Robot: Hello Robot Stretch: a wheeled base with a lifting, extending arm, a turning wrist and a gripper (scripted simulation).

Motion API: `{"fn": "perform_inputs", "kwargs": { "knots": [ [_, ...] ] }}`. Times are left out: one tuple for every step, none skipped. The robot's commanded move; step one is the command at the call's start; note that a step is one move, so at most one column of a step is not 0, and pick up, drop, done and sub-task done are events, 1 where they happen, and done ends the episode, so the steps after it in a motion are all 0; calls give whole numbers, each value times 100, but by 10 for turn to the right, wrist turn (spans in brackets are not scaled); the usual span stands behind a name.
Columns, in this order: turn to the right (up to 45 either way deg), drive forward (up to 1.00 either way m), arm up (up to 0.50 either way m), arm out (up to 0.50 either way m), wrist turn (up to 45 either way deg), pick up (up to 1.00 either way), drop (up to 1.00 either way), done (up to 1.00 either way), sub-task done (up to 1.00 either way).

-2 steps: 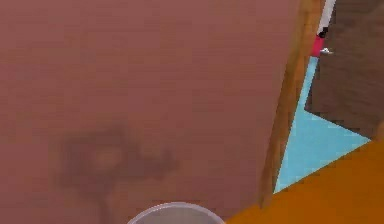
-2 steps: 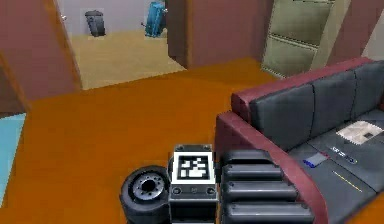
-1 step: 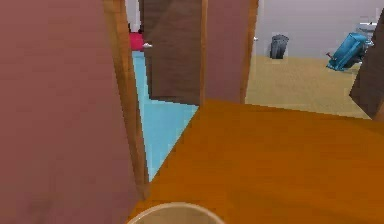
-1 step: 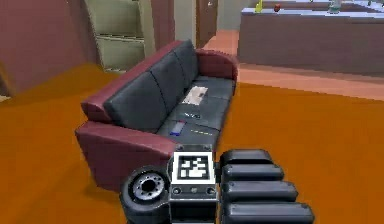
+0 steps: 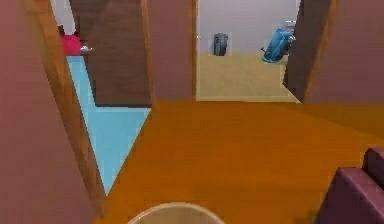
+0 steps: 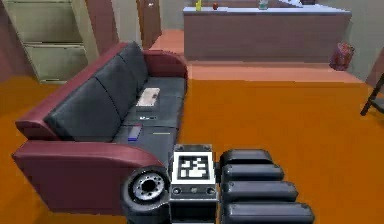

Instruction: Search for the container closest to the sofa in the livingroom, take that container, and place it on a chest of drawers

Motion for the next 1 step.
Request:
{"fn": "perform_inputs", "kwargs": {
  "knots": [
    [0,100,0,0,0,0,0,0,0]
  ]
}}
